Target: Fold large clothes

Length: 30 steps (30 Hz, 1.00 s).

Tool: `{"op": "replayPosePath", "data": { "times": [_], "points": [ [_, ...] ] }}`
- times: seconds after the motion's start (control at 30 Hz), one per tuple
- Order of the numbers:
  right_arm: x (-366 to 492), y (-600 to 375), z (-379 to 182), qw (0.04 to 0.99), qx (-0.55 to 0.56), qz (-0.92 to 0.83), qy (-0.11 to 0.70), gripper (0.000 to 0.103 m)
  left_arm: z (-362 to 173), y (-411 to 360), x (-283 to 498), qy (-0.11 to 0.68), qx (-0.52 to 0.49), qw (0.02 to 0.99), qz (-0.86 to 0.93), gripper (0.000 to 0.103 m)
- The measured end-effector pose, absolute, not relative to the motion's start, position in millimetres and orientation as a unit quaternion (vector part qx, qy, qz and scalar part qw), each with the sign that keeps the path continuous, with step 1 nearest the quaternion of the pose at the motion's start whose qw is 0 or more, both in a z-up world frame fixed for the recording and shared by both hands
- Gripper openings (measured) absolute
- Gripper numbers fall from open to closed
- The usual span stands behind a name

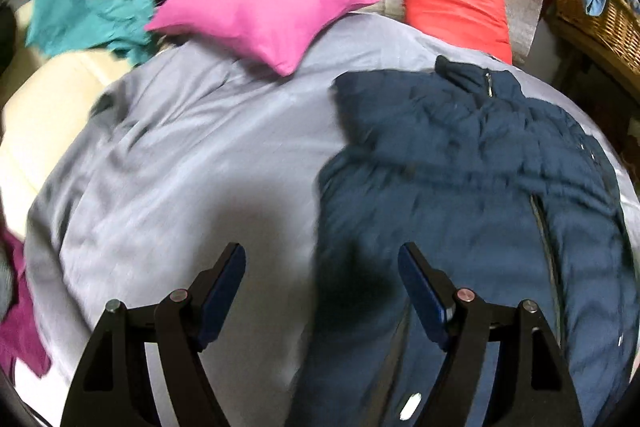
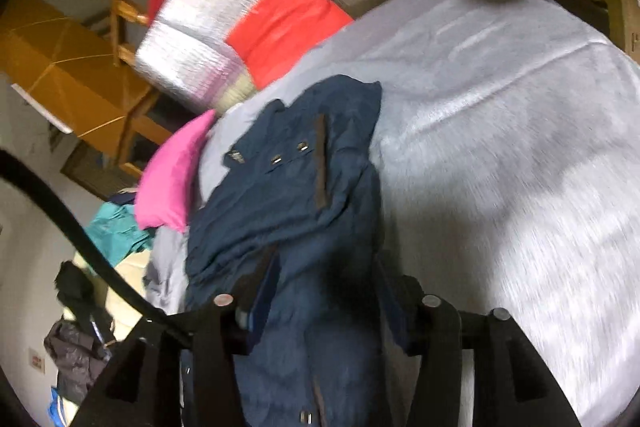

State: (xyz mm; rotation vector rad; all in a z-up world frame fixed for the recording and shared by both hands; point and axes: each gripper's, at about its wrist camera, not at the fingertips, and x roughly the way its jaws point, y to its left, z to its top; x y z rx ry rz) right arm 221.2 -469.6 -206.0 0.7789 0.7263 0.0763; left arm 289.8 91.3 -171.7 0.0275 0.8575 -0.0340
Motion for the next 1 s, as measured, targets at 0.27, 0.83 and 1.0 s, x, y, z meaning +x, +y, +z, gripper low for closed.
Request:
{"op": "replayPosePath", "data": {
  "times": [0.27,0.83,1.0],
  "points": [
    [130,-438,-193,0.886,0.346,0.097,0.292,0.076,-191,136,192,0.429,-0.015,0.902,-0.048,0.079],
    [71,-417,-262,0.834,0.376,0.034,0.402,0.076,-226,131,147,0.486,-0.073,0.857,-0.158,0.078],
    [73,-424,-282,0.81,0.407,0.037,0.421,0.076,-225,121,142,0.478,-0.062,0.855,-0.192,0.068]
  ]
}}
